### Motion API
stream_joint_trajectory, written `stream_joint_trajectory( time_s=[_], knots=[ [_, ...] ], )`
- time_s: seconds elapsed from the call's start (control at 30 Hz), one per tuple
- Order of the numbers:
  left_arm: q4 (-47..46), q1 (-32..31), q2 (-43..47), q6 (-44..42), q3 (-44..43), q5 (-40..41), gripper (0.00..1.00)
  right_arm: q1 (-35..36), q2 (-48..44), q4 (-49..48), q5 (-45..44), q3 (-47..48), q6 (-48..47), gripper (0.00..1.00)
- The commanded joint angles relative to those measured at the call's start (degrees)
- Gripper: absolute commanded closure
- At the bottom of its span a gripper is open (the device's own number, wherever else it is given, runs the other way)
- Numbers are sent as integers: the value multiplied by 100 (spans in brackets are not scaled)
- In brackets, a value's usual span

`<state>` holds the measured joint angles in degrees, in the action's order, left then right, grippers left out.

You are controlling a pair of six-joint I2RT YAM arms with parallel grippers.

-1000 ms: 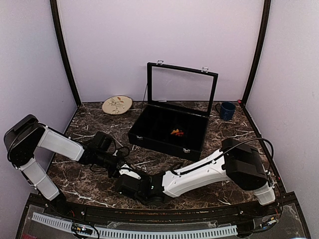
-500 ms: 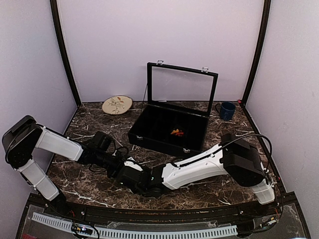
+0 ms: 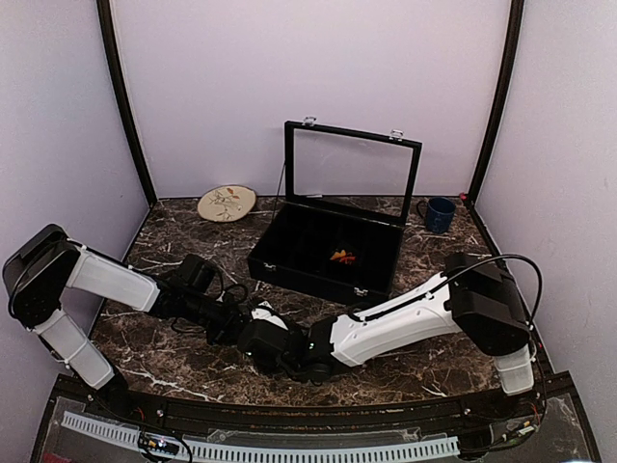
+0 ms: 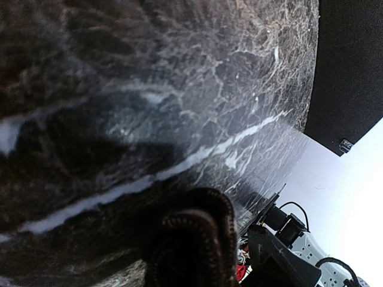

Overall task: Roll the socks
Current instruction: Roll the sock at the center of the board, then pick up the sock from the center of the board.

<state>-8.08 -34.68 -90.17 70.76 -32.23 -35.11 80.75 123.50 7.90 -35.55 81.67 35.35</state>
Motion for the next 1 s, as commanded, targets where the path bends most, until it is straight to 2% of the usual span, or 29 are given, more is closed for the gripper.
stream_joint_trajectory(
  time_s=[0.0,0.7,0.97],
  knots=[
    [466,-22,101,-22,126,181,100,-117,-349,-325,-98,-169,313,34],
    [450,20,8,-81,21,268,100,-165,-1228,-696,199,-1102,643,29],
    [733,14,44,-687,-284,647,100,-164,-1759,-485,-174,-1454,854,29]
  ],
)
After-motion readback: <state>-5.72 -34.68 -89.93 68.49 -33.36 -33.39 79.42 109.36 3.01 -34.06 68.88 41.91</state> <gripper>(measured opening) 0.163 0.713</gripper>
